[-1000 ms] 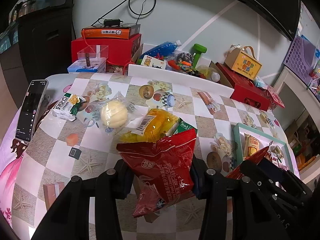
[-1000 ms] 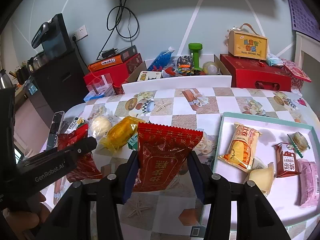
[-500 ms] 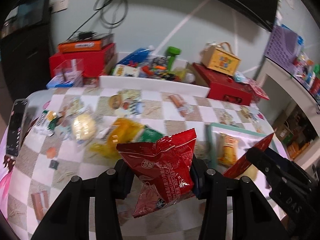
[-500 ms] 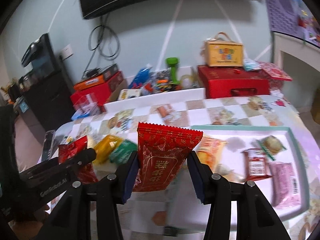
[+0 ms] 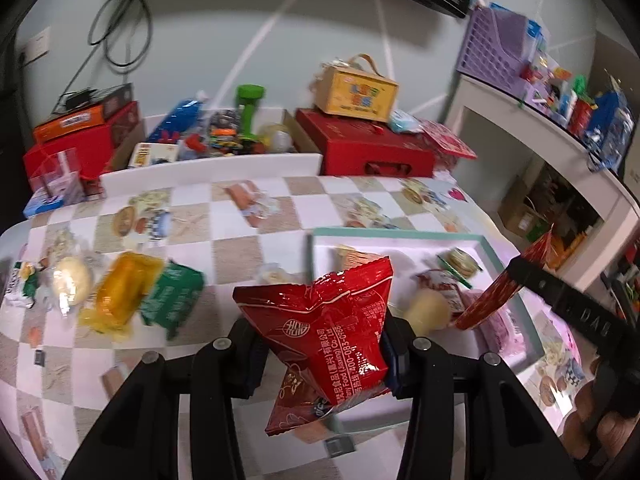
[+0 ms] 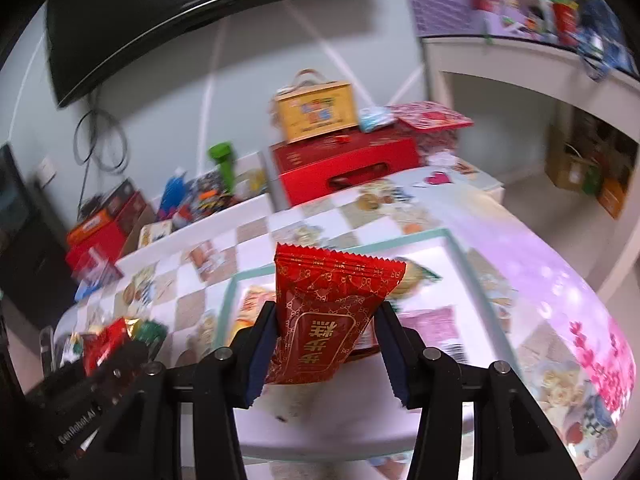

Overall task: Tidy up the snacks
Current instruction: 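Carry the red packet and red chip bag over the white tray with both tools, then lower both red snacks into the tray and open both tools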

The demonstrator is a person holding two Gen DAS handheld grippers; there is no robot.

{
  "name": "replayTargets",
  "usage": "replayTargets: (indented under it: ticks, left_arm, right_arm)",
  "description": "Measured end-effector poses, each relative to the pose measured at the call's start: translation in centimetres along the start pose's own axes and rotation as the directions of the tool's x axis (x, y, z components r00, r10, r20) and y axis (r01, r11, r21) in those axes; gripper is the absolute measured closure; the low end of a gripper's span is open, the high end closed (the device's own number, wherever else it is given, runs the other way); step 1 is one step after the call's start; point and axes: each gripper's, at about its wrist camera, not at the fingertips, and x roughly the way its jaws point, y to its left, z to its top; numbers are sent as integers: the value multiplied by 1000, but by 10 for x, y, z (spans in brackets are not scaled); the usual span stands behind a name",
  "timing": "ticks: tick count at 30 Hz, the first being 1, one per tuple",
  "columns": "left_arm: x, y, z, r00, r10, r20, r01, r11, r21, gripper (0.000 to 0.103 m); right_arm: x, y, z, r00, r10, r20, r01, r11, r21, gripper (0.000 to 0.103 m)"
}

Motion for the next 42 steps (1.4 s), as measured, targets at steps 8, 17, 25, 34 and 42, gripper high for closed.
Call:
replayTargets:
  ticks: [8, 17, 25, 34, 42]
  left_arm:
    - [20, -32, -6, 998, -22, -52, 25, 997, 72, 55]
    - [46, -47, -18, 991, -15, -136, 31, 993, 116, 55]
    - [67, -56, -27, 978, -3, -209, 31, 991, 132, 37]
    - [51, -39, -17, 986, 2, -164, 8, 998, 65, 34]
    - [39, 0, -9, 993, 41, -110, -50, 995, -87, 17]
  right_arm:
    - [-8, -38, 3, 998, -65, -12, 66, 996, 58, 51]
    - [20, -32, -11, 982, -103, -156, 99, 994, -37, 51]
    - [37, -31, -20, 971, -86, -222, 80, 996, -37, 37]
    - [42, -40, -19, 967, -103, -234, 107, 994, 3, 34]
    - [50, -34, -23, 962, -95, -255, 95, 995, -14, 13]
